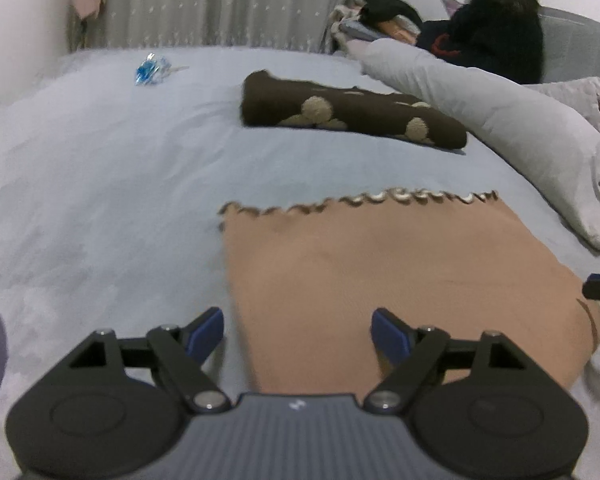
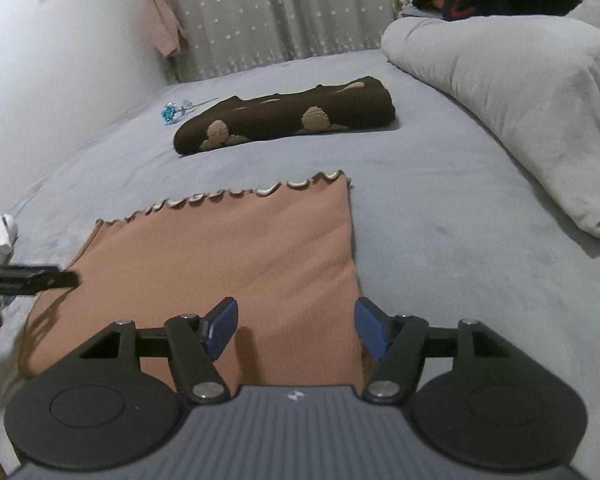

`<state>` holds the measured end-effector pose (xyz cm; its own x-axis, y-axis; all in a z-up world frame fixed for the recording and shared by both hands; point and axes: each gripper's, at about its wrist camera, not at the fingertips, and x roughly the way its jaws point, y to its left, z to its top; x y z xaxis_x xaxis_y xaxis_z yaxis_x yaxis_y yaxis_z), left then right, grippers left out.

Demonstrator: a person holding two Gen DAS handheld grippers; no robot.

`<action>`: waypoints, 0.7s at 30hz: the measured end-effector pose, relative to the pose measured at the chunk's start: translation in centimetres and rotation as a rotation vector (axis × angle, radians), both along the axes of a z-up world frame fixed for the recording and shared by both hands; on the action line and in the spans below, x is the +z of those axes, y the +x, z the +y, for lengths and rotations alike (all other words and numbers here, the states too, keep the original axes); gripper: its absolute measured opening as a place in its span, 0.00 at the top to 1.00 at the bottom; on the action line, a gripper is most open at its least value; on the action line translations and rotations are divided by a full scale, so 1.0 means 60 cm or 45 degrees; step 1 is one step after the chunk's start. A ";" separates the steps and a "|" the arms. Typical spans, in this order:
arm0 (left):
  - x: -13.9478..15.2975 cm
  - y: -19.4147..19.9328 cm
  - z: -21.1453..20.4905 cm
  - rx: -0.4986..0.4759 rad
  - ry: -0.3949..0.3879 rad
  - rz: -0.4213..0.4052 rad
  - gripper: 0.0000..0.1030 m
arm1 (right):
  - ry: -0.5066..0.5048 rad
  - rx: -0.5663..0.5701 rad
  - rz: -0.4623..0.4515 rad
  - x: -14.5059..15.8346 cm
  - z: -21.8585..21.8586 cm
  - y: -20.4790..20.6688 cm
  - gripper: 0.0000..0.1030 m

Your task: Fold clothes

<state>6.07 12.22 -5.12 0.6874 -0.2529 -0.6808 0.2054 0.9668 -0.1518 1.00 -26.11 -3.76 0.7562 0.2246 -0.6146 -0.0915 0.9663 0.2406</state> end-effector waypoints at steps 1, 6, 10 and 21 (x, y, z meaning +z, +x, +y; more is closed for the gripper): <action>-0.001 0.003 0.010 0.018 -0.012 0.020 0.20 | 0.025 -0.011 0.015 -0.002 -0.007 0.007 0.34; -0.012 0.022 0.051 0.026 -0.160 0.145 0.20 | 0.164 -0.076 0.084 -0.018 -0.042 0.040 0.34; -0.018 0.032 0.067 0.021 -0.250 0.190 0.21 | 0.311 -0.136 0.140 -0.041 -0.070 0.062 0.34; -0.054 0.049 0.087 -0.039 -0.584 0.305 0.61 | 0.734 -0.091 0.229 -0.084 -0.090 0.075 0.46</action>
